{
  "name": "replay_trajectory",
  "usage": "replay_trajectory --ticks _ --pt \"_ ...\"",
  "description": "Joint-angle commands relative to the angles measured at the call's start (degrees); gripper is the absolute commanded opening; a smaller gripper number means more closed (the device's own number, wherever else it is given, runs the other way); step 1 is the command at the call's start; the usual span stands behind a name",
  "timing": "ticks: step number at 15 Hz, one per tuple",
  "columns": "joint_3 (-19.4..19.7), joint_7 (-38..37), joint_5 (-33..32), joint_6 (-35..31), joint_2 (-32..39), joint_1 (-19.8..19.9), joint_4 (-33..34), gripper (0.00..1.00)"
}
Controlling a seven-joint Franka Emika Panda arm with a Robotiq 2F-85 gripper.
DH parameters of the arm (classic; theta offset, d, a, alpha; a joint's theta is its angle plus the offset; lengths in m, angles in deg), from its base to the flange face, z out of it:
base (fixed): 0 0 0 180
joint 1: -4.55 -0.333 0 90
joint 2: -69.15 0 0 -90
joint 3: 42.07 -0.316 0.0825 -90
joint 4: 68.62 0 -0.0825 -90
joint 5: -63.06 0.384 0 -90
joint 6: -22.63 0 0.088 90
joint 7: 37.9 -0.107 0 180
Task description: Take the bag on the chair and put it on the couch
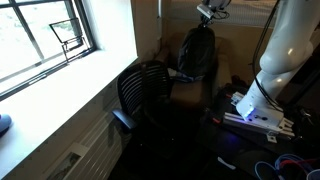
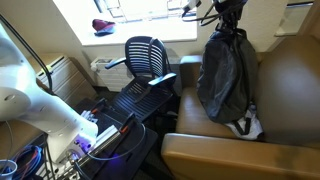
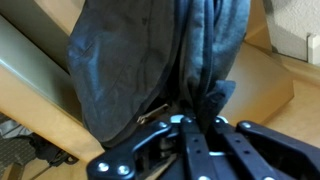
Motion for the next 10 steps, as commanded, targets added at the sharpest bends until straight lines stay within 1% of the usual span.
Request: replay_trajectory --ticks 1,2,5,6,8,9,10 --pt "-1.89 0.02 5.15 12.48 7.1 4.03 7.99 0.02" --pt "-1.01 -2.95 3.98 15.31 9.94 3.93 9.63 0.02" --pt "-1.3 -5.07 3.97 21.87 18.49 6.34 13.52 0.02" --pt "-0.81 -7.13 2.99 23.08 21.32 6.66 14.63 0.02" --pt "1.53 -13.99 0.73 18.66 25.92 5.82 16.11 0.02" --pt "-0.07 -9.9 1.2 19.22 20.99 6.1 12.4 0.07" --pt "0.46 -11.84 0.61 19.11 22.74 6.25 13.69 0.07"
